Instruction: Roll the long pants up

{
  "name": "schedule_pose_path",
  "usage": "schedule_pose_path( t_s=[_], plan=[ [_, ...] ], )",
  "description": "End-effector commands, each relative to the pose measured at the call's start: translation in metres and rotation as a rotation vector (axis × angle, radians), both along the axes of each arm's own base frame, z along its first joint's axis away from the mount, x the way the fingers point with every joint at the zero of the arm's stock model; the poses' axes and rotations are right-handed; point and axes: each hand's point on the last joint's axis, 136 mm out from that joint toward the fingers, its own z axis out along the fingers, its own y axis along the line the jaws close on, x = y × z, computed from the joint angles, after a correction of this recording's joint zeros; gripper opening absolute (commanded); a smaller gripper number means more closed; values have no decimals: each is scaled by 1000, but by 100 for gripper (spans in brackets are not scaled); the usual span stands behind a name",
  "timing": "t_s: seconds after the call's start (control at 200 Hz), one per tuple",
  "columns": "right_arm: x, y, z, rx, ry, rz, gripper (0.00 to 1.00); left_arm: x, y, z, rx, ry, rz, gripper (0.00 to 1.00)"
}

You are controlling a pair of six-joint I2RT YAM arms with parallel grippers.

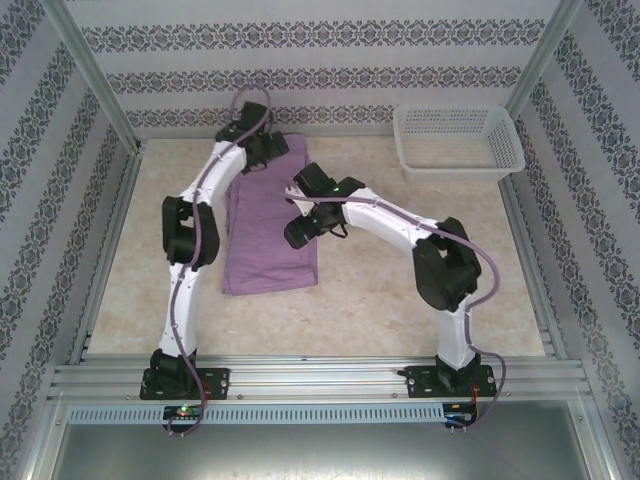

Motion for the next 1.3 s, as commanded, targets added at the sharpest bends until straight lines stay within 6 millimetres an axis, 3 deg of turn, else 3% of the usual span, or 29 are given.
schedule_pose_path(
  t_s=[0.0, 0.05, 0.095, 0.18, 0.265, 0.37, 0.48, 0.575, 0.65, 0.794, 0.969, 1.144, 1.294],
  plan=[
    [14, -2, 58, 77, -245, 38, 98, -35, 41, 90, 94, -110, 37, 100],
    [21, -4, 72, 203, -298, -17, 98, -50, 39, 103, 91, -145, -3, 100],
    [25, -4, 76, 321, -283, -37, 98, -67, 40, 101, 85, -139, -12, 100],
    [18, 7, 75, 478, -72, 5, 98, -107, 44, 93, 53, -103, 4, 100],
    [-2, 17, 61, 312, -56, 107, 84, -143, 39, 74, -18, -82, -2, 100],
    [-21, 28, 48, -8, -298, 197, 83, -183, 38, 41, -85, -43, 10, 100],
    [-30, 35, 56, -79, -413, 211, 80, -214, 42, 25, -77, -35, -13, 100],
    [-48, 48, 55, -38, -366, 277, 81, -236, 50, 24, -55, -54, 4, 100],
    [-64, 55, 42, -98, -356, 361, 83, -247, 59, 29, -29, -64, 29, 100],
    [-95, 66, -4, -328, -376, 535, 86, -259, 74, 35, 10, -68, 96, 100],
    [-117, 86, -31, -346, -403, 613, 84, -268, 93, 29, 32, -41, 236, 100],
    [-115, 92, -59, -420, -439, 665, 84, -271, 118, 26, 65, -59, 414, 100],
    [-105, 96, -72, -460, -471, 692, 84, -262, 118, 28, 55, -65, 435, 100]
  ],
)
